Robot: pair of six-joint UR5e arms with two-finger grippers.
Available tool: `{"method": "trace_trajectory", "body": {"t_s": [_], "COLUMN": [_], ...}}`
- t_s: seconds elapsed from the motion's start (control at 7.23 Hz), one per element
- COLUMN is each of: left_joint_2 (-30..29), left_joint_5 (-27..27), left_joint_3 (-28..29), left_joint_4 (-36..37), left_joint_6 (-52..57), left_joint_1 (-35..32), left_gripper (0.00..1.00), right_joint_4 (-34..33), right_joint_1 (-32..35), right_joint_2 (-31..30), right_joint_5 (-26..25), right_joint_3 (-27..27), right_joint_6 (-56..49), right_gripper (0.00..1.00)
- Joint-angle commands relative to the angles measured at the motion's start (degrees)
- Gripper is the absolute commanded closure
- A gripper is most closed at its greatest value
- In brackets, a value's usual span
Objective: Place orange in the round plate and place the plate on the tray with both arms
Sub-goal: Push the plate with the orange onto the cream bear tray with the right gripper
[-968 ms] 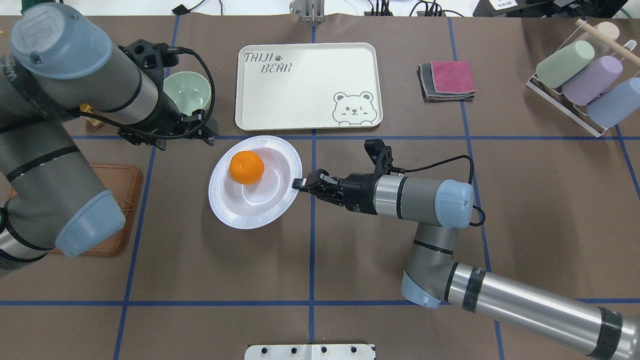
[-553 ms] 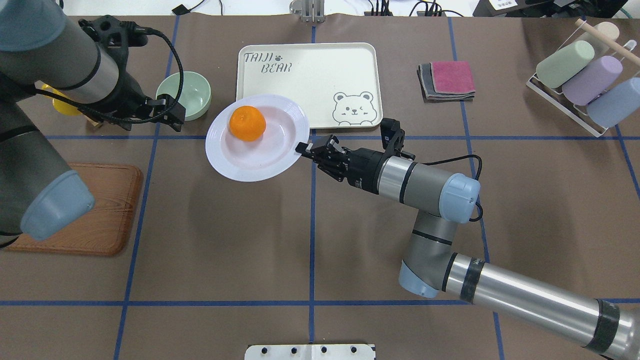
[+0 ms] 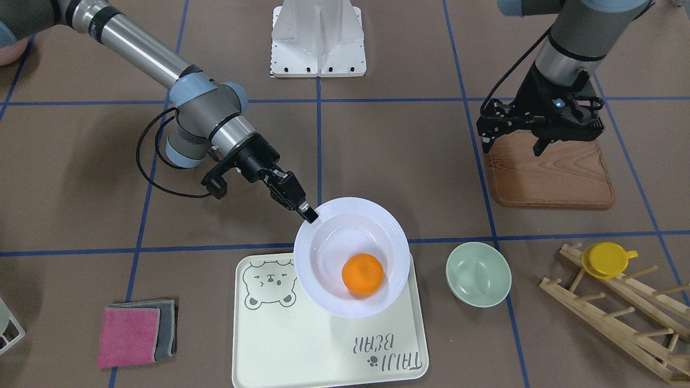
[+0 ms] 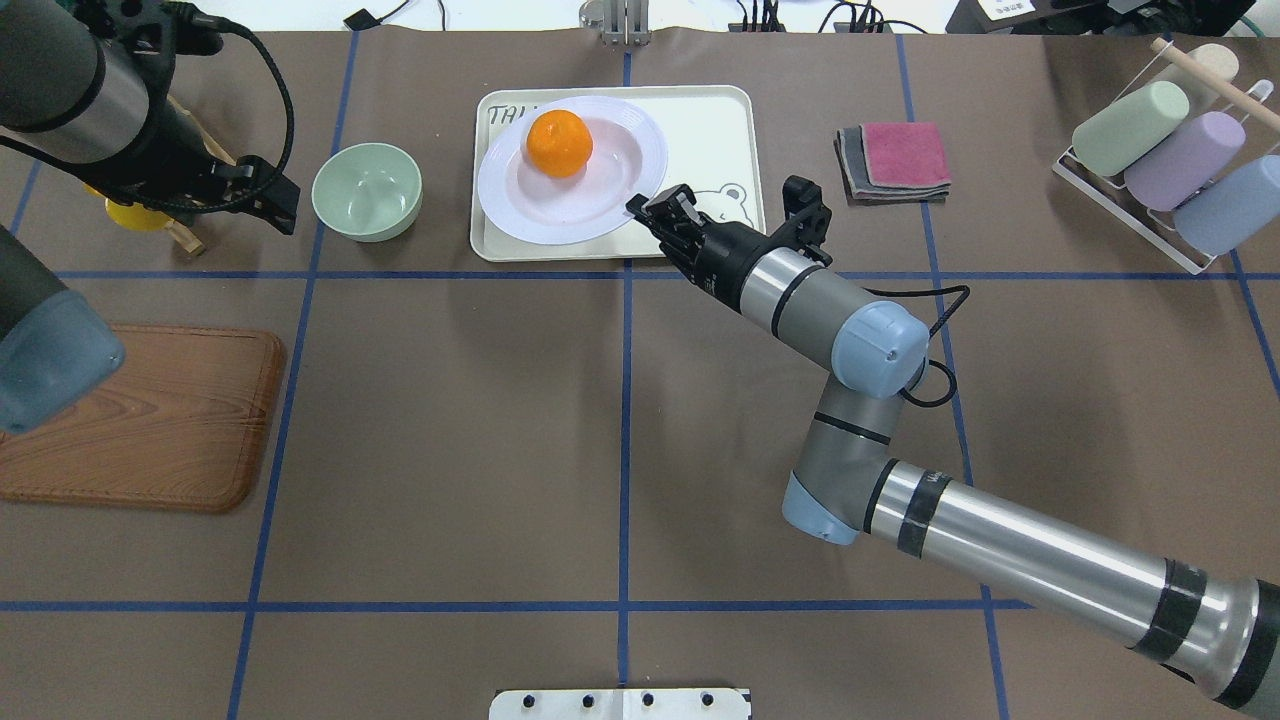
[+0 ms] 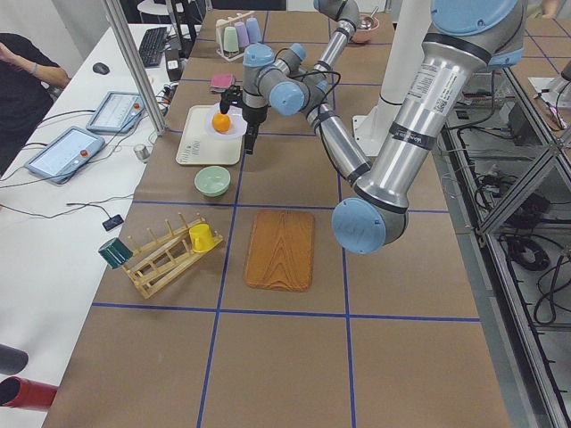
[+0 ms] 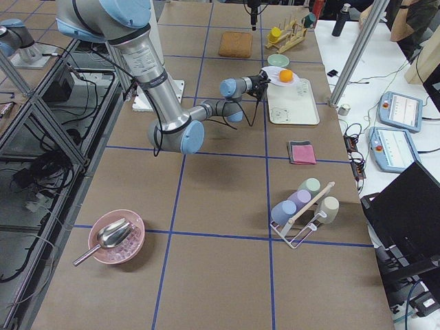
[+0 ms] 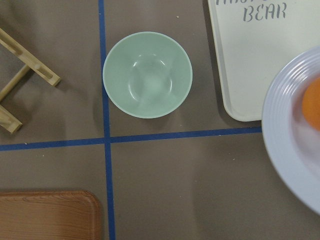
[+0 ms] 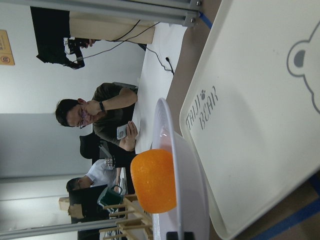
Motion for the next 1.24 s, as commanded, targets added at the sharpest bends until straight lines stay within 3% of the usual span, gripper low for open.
{"method": "trace_trajectory", "body": {"t_s": [0.0, 0.41, 0.55, 0.83, 0.97, 1.11], "left_joint_2": [0.23, 0.23, 0.23, 0.23, 0.23, 0.23], "left_joint_5": [-0.14, -0.14, -0.31, -0.84, -0.84, -0.93], "left_joint_3": [0.01, -0.08, -0.08, -0.17, -0.17, -0.17], "left_joint_4": [-0.02, 0.07, 0.07, 0.07, 0.07, 0.07], "left_joint_6": [0.32, 0.32, 0.32, 0.32, 0.32, 0.32], "left_joint_1": [-0.41, -0.50, -0.50, -0.59, -0.67, -0.85], "left_gripper": [0.03, 0.03, 0.03, 0.03, 0.03, 0.03], "right_joint_4": [-4.21, -6.23, -6.32, -13.31, -17.44, -22.44], "right_joint_1": [0.39, 0.30, 0.30, 1.26, 2.84, 4.94], "right_joint_2": [1.48, 2.45, 2.36, 2.45, 1.93, -0.95], "right_joint_5": [-3.89, -5.76, -5.76, -4.54, 1.13, 8.32], "right_joint_3": [-3.50, -5.99, -5.90, -5.21, -2.33, 4.14], "right_joint_6": [0.04, 0.13, 0.21, -0.31, -5.36, -9.06], "right_gripper": [0.89, 0.87, 0.63, 0.00, 0.00, 0.00]}}
